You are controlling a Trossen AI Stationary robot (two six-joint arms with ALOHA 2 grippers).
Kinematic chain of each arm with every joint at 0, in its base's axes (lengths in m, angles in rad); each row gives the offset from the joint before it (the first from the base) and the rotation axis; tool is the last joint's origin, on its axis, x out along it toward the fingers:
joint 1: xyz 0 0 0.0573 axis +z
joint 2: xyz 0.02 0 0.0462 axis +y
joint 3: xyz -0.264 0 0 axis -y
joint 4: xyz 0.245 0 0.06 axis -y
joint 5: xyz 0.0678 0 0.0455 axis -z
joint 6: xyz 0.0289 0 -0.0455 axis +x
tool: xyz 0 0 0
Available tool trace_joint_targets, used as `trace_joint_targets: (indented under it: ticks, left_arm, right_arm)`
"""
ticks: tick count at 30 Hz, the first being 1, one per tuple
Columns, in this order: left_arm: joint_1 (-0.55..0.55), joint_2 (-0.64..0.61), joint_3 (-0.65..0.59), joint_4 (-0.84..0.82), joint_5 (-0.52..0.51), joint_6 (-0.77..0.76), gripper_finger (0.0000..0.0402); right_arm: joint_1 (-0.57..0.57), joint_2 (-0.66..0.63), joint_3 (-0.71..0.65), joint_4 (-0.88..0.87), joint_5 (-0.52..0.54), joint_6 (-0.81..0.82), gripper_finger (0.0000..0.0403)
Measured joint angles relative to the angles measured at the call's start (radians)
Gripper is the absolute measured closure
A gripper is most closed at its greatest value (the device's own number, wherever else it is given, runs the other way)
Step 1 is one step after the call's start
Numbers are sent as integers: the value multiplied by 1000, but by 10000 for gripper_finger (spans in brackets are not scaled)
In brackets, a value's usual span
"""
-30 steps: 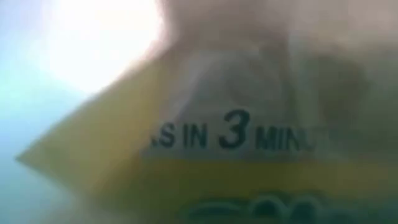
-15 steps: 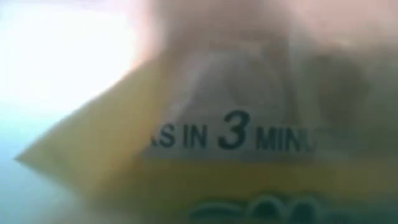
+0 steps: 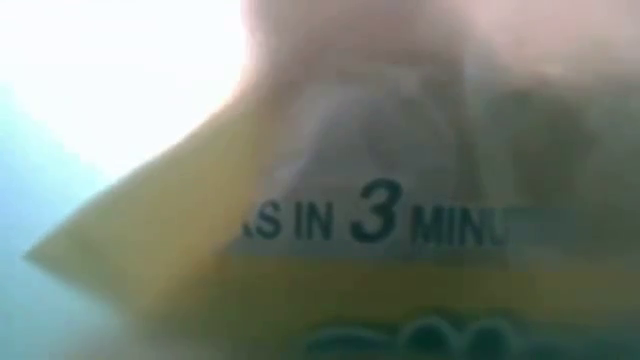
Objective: Sort Maruchan noodles
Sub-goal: Return to Home Position
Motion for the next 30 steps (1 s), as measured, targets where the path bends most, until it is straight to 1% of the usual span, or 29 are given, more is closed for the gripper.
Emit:
trace_joint_targets:
  ticks: [3, 5, 7, 10, 16, 22, 26, 30]
  left_arm:
    - [0, -22, -13, 0, -1, 15, 203]
    - [-1, -30, -27, 1, -1, 17, 203]
    - [0, -33, -43, -3, -1, 17, 203]
    - [0, -27, -58, 1, -1, 12, 203]
    - [-7, -7, -95, 23, -48, -21, 203]
    - [-27, -4, -114, 42, -51, -29, 203]
    - [-54, 6, -114, 45, -58, -33, 203]
    - [-96, 20, -114, 45, -132, -36, 203]
  right_arm:
    - [-24, -85, -67, 49, -1, 0, 177]
    - [-28, -129, -113, 118, -2, 6, 177]
    - [-27, -161, -157, 172, -25, 7, 177]
    - [-28, -193, -216, 244, -27, 11, 177]
    - [-28, -217, -319, 389, -24, 16, 177]
    - [-27, -216, -412, 525, -24, 29, 177]
    - [-27, -214, -417, 521, -23, 42, 177]
    - [-27, -215, -417, 520, -23, 42, 177]
